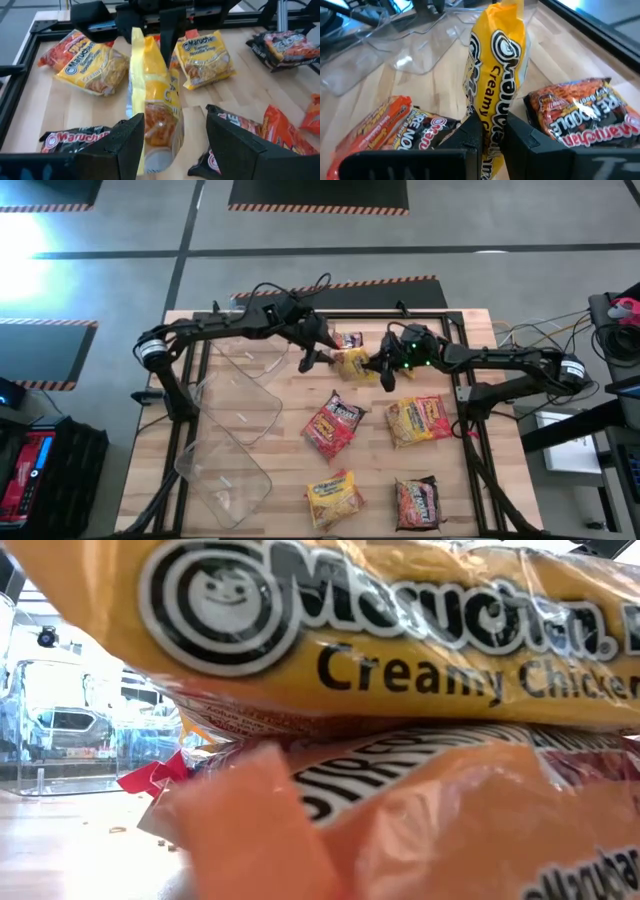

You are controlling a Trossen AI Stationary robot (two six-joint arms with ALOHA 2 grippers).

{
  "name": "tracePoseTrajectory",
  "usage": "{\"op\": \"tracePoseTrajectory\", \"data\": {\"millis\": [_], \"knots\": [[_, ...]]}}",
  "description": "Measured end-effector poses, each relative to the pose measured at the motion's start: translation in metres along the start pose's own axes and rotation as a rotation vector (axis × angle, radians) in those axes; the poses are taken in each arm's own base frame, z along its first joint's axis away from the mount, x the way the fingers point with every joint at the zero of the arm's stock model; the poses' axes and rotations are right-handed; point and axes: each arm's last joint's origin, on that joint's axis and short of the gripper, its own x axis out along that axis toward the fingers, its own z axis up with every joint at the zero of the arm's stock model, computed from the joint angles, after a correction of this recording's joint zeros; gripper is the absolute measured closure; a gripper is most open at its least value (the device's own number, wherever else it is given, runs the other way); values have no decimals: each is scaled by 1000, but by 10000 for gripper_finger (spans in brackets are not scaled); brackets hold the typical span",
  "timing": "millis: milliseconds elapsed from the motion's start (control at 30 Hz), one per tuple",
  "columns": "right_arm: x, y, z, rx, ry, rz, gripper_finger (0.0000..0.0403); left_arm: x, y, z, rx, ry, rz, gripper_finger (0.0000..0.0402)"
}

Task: Sort Maruchan noodles
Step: Put the yellow noodles pack into the top transparent bin

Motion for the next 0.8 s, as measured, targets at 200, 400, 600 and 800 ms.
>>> {"op": "tracePoseTrajectory", "data": {"millis": [200,400,600,800], "knots": [[0,0,0,-76,1,1,360,6,-4,4,7,-26,5,206],[0,0,0,-131,0,1,360,6,0,11,23,-82,81,206],[0,0,2,-175,-9,-13,360,14,2,6,-3,-75,68,206],[-1,1,17,-212,-47,-19,360,15,1,8,-16,-92,48,206]]}}
